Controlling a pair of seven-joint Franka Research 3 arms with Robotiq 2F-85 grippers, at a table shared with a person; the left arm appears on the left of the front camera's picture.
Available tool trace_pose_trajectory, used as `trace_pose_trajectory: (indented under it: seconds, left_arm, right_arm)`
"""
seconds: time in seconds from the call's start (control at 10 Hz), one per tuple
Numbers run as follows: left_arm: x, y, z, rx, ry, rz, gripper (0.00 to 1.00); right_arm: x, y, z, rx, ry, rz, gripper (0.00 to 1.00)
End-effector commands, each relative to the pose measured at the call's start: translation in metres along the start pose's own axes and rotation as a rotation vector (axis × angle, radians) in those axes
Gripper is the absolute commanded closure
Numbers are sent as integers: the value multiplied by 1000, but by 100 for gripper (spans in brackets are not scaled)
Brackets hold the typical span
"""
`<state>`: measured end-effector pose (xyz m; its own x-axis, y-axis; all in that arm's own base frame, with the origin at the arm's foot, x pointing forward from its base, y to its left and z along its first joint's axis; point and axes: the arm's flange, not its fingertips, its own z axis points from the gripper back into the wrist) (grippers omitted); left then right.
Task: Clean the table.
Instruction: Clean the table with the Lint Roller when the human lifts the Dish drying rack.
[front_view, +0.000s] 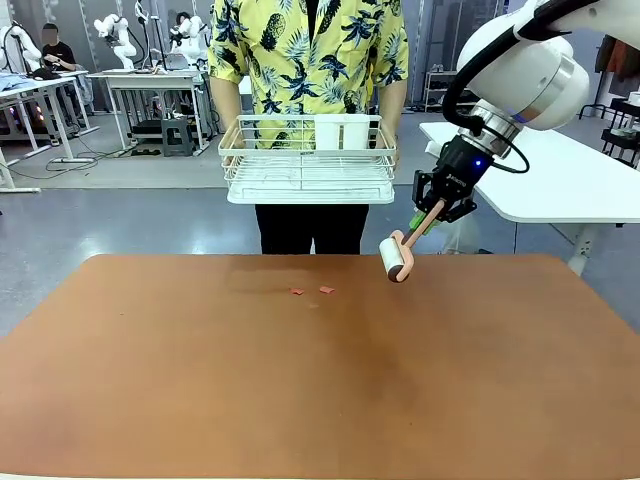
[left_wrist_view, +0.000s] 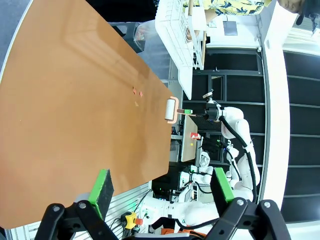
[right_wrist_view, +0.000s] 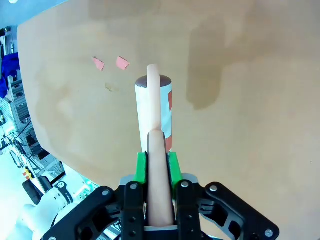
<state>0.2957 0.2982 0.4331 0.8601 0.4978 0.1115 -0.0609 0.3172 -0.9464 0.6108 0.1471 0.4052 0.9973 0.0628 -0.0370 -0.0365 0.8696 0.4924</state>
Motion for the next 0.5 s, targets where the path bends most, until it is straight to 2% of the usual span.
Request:
trace_pose_trajectory:
  seconds: [0.0,0.4]
  left_arm:
    - [-3,0,1,-14,-6,-5,0]
    - [-3,0,1,-14,-6,-5,0]
  right_arm:
    - [12,1,-8,-29,-15,-10,79]
    - [24,-17,-24,-20,-47,-59,79]
